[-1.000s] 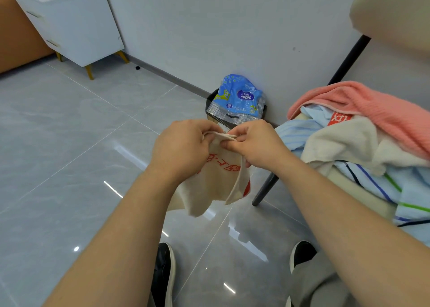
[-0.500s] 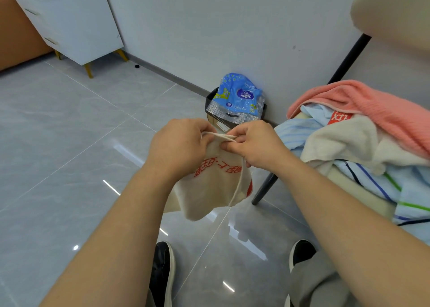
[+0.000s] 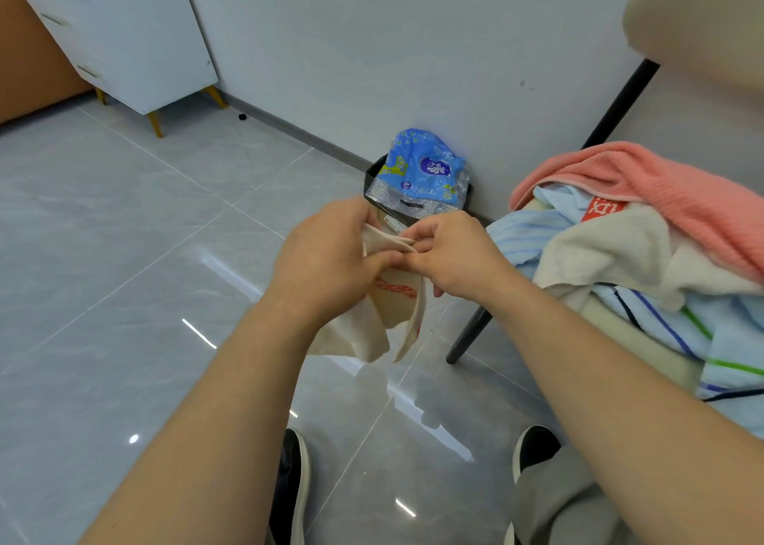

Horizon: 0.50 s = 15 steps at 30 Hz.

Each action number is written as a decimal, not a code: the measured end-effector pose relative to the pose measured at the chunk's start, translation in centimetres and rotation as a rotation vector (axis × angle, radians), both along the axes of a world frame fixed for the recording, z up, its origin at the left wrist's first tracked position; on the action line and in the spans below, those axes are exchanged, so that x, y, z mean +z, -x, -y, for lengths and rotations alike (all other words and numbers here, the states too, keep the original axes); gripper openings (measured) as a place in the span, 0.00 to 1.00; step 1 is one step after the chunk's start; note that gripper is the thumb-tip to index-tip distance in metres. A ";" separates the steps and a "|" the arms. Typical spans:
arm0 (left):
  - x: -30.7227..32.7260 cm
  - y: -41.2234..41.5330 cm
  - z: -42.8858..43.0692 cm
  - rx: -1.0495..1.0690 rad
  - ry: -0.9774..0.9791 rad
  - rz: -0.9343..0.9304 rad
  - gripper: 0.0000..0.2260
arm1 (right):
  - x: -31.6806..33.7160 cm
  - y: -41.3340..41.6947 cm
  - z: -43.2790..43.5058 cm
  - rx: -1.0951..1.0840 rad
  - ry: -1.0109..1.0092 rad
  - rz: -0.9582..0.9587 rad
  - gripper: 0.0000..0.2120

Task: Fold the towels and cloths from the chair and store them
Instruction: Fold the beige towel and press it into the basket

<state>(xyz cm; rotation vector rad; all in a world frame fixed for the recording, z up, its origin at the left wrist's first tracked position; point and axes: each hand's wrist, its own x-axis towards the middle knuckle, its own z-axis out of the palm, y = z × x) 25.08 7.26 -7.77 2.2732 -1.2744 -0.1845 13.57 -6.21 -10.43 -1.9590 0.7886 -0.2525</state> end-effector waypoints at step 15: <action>0.4 0.5 0.1 0.019 -0.028 -0.043 0.15 | 0.0 0.6 0.5 -0.001 0.036 -0.056 0.07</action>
